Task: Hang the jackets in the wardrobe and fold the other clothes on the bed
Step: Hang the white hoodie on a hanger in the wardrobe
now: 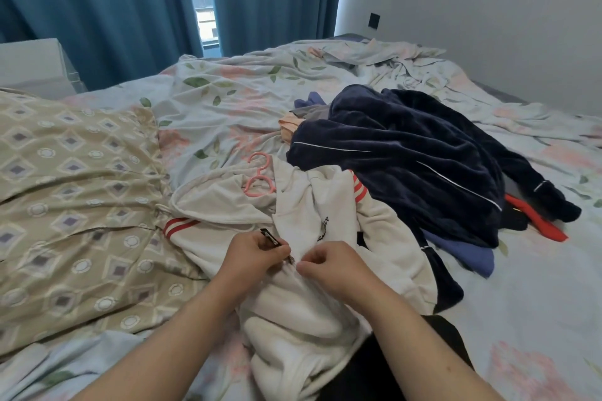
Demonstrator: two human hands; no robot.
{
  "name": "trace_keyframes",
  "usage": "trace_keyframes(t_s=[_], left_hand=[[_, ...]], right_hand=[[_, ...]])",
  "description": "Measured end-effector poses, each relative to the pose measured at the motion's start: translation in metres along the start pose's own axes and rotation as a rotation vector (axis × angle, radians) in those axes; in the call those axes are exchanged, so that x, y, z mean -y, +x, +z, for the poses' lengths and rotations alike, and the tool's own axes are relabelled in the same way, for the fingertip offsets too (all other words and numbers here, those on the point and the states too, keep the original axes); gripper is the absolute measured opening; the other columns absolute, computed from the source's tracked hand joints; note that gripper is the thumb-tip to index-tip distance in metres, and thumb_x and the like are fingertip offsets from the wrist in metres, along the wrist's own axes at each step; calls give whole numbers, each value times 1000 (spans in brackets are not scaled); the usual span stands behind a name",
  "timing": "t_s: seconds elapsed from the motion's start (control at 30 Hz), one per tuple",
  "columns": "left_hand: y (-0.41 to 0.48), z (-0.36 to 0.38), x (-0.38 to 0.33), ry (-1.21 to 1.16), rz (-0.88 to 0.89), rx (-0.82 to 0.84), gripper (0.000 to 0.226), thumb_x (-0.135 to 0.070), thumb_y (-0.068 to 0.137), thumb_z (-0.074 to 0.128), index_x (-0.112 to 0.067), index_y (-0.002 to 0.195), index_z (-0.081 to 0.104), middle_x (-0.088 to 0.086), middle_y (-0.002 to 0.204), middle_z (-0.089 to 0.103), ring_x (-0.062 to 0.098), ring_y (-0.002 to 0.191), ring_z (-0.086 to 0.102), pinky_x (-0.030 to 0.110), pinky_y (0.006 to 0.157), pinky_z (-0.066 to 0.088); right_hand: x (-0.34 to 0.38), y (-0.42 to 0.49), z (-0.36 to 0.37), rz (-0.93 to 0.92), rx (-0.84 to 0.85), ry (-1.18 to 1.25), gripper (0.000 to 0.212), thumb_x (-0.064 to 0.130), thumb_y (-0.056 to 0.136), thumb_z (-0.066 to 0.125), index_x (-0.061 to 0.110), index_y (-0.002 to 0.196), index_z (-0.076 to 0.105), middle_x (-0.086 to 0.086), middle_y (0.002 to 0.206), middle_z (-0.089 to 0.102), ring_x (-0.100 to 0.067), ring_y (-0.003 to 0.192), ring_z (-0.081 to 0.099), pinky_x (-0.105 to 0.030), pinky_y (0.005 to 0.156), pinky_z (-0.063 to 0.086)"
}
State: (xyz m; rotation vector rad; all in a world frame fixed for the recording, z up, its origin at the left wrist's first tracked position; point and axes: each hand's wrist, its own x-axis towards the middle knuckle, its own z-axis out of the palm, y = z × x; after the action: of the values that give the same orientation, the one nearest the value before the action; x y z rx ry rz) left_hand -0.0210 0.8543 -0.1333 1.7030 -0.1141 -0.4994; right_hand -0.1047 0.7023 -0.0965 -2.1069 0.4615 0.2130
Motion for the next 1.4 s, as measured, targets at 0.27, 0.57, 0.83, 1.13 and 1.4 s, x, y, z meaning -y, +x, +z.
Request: trace_keyframes(t_s=[0.27, 0.57, 0.83, 1.13, 1.4], left_hand=[[5, -8, 5, -54, -1, -7, 11, 1, 76, 74, -6, 68, 74, 10, 60, 65, 17, 57, 56, 26, 58, 49], [26, -4, 19, 10, 28, -204, 15, -10, 79, 76, -16, 66, 74, 2, 58, 67, 9, 55, 57, 27, 62, 47], [46, -10, 11, 45, 53, -282, 14, -9, 80, 76, -18, 69, 75, 3, 64, 72, 11, 57, 66, 29, 61, 54], [65, -21, 12, 112, 148, -217, 18, -20, 89, 68, -28, 74, 73, -7, 67, 70, 9, 62, 63, 22, 56, 52], [141, -65, -9, 666, 167, -210, 23, -18, 92, 56, -17, 112, 68, -7, 98, 62, 15, 94, 58, 27, 80, 40]], right_hand=[[-14, 13, 28, 79, 33, 197, 21, 27, 77, 74, 7, 79, 71, 7, 63, 58, -6, 56, 49, -20, 53, 39], [-42, 5, 16, 110, 110, 204, 23, 26, 76, 79, 22, 60, 63, 12, 57, 57, -1, 51, 50, -16, 51, 40], [-57, -4, 15, 151, 254, 115, 24, 35, 67, 80, 27, 54, 61, 11, 58, 54, -4, 55, 48, -22, 55, 39], [-63, -5, 16, 142, 195, 142, 22, 34, 66, 74, 24, 61, 55, 11, 58, 49, -6, 54, 46, -23, 56, 36], [-57, 2, 21, 160, 78, 266, 27, 44, 71, 70, 22, 67, 54, 4, 63, 45, -8, 56, 40, -20, 48, 30]])
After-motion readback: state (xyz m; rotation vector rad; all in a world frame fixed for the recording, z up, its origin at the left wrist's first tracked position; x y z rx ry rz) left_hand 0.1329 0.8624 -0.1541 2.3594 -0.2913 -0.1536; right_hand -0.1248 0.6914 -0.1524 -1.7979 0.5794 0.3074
